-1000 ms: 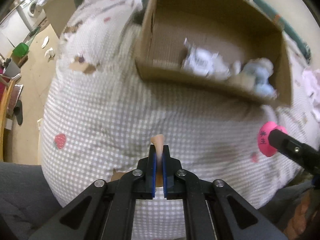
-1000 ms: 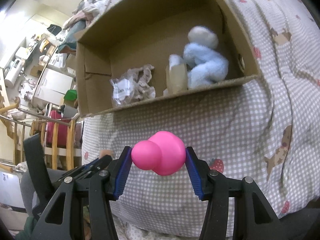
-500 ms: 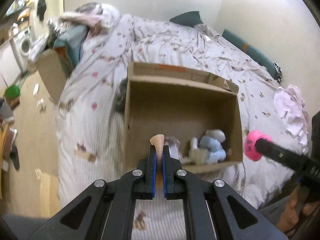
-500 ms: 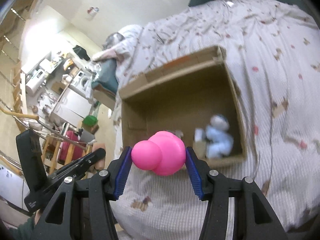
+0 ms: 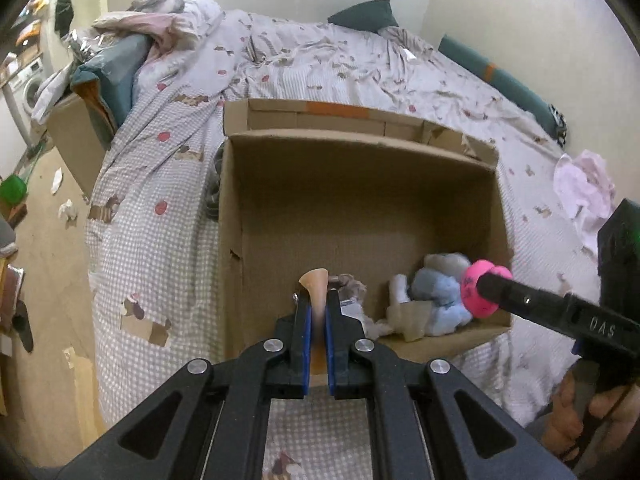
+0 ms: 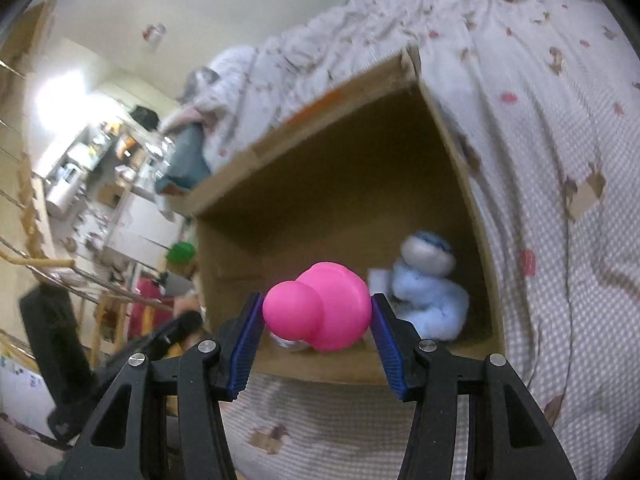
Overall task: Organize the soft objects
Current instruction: 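Carry the pink toy and tan peg over the box with both grippers, then open both grippers to drop the pink toy and peg into the box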
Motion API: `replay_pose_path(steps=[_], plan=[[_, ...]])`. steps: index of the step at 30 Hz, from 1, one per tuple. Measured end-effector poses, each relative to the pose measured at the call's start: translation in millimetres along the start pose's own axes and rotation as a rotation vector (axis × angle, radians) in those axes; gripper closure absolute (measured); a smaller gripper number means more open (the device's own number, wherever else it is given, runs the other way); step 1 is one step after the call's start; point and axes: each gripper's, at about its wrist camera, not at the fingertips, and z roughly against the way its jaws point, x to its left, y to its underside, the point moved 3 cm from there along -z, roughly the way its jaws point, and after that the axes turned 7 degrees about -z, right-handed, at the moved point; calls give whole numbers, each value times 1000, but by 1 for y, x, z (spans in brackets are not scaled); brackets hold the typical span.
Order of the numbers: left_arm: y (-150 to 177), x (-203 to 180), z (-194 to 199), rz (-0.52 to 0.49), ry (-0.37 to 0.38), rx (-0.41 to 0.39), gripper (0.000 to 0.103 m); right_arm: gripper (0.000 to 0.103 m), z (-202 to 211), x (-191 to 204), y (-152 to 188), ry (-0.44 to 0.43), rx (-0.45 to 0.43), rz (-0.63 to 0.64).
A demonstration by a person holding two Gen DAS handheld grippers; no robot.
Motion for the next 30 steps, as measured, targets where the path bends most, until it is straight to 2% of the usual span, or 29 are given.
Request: replay_pose_path(steps=[2,4,10,16,18,22,24,27,30], plan=[[5,-2,-11,-11,6,8,97,47,-13,-1,5,54,25,35],[9,-6,-22,-5,44,22,97,47,-23,-2,9,74,51,42],[11,-16,-34,-31,75,36,97,46,-41,-2,14,58,104,28],[15,-21,-38,-35,72,52,95,46,-43,-4,18,67,107,23],[17,-21,-38,-23,77,52,85,46,-41,-4,18,75,95,27],[19,-24,-40,-29,76,61,77,46,-39,-7,18,62,91,14],[19,-24,-38,-24,84,63,56,46,-38,-9,18,64,90,8],[18,-22,-31,-19,67,35,37,46,-38,-10,18,71,90,11],[17,-18,-23,-31,28,24,34,46,-37,-10,17,74,85,15]])
